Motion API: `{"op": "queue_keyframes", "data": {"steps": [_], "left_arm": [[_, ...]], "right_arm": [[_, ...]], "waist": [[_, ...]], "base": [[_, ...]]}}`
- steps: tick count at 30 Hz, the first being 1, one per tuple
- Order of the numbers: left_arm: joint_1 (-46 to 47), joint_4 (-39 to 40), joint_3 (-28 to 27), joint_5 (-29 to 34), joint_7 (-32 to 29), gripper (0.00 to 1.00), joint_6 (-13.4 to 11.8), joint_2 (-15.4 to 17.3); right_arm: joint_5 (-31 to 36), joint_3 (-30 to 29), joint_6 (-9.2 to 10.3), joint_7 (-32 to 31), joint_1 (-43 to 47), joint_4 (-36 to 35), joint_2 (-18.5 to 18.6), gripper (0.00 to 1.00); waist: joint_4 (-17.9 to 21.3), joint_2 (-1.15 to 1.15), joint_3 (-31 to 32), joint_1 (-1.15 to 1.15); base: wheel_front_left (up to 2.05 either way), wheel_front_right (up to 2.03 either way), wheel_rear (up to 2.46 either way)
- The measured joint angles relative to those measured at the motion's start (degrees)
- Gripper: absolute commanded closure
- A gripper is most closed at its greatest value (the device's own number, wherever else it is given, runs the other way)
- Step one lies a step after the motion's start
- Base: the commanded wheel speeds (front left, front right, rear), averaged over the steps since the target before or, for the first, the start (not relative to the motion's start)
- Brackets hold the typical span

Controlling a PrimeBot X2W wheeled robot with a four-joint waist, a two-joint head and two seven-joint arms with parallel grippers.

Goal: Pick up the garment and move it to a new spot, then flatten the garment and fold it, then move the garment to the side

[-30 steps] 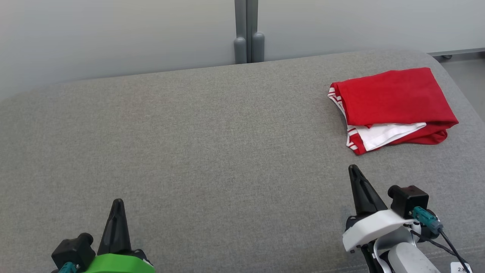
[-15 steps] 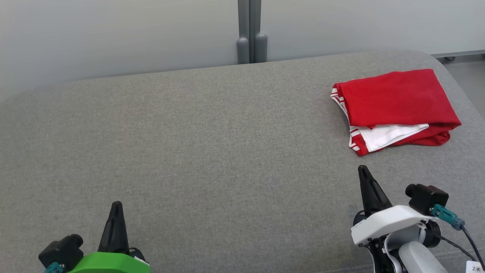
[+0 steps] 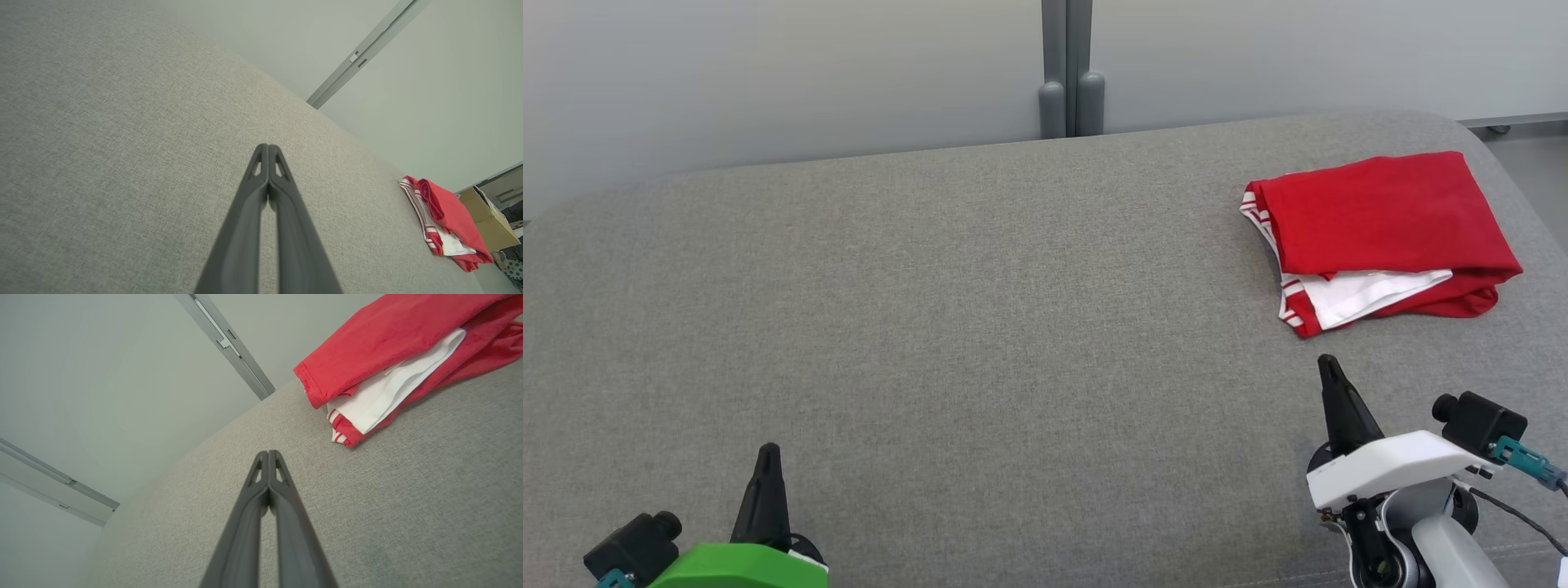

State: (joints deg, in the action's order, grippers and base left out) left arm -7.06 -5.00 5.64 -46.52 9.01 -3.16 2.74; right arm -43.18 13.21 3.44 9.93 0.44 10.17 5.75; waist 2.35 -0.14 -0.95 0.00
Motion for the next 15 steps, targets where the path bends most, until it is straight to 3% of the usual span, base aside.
{"op": "queue_keyframes", "data": {"steps": [15], "left_arm": [[1.87,-1.70,-1.13,-9.79,-2.44,1.00,1.69,0.27]], "right_arm": [[-10.38,-3.05,-1.83,-2.52,-0.18,0.43,0.07,1.00]], "waist": [[-0.46,0.00,0.13,0.00]], "base": [[0.00,0.00,0.00]]}}
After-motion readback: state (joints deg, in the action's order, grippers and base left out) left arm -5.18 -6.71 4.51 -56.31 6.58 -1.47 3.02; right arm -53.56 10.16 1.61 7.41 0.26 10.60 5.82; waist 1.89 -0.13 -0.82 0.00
